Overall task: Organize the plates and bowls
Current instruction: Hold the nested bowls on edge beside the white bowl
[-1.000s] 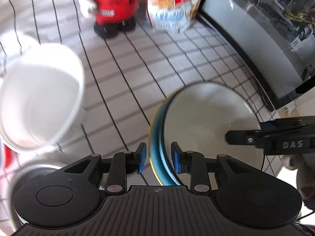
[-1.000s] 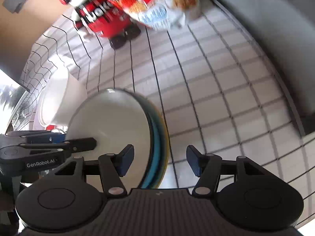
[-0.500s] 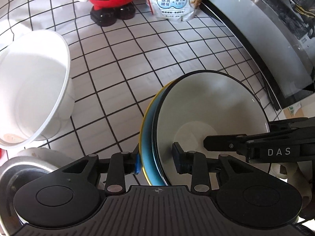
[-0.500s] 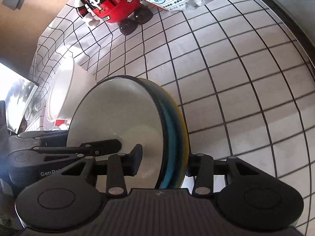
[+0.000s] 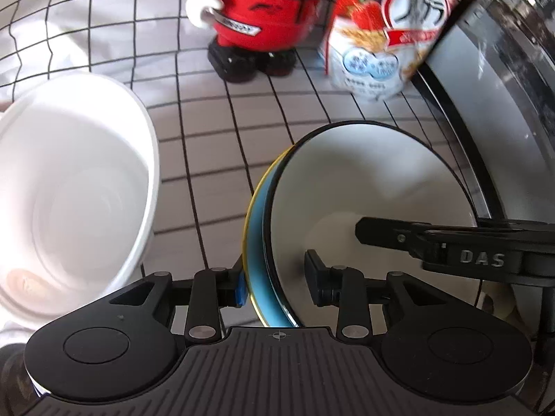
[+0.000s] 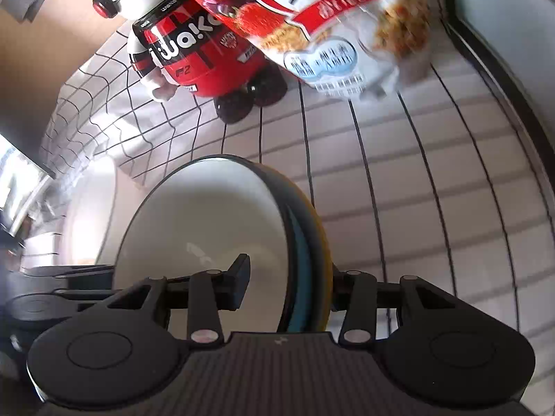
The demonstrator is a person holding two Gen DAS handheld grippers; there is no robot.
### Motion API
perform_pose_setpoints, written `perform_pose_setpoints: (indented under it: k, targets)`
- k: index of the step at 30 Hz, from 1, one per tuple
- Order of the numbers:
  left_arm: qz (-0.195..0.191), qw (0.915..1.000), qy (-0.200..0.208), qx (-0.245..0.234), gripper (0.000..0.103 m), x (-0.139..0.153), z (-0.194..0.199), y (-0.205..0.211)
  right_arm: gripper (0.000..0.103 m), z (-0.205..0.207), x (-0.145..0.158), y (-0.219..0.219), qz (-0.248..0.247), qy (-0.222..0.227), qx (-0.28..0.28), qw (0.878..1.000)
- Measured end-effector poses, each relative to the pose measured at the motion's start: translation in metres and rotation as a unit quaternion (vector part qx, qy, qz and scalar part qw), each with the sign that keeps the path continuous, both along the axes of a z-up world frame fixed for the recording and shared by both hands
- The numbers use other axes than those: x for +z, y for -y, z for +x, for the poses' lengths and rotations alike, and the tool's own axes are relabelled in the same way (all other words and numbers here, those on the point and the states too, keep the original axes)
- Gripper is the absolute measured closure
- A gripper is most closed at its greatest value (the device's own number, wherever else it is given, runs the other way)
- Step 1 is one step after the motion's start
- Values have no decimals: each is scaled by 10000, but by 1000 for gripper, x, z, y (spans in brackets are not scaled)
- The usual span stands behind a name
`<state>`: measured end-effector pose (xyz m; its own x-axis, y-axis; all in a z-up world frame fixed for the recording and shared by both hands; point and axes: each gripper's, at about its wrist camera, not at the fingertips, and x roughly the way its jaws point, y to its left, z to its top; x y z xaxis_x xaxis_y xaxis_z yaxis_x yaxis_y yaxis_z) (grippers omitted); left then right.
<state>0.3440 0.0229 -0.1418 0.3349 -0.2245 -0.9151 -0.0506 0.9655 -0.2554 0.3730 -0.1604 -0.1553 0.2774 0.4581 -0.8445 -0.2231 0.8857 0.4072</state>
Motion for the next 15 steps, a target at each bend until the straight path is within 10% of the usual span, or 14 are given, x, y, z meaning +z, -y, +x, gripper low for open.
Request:
perform_pose_setpoints:
  k: [15]
  targets:
    - [-220,9997,-2,104,74,3,-5,-5,55,-11,1,10,69,-12,-138,9999]
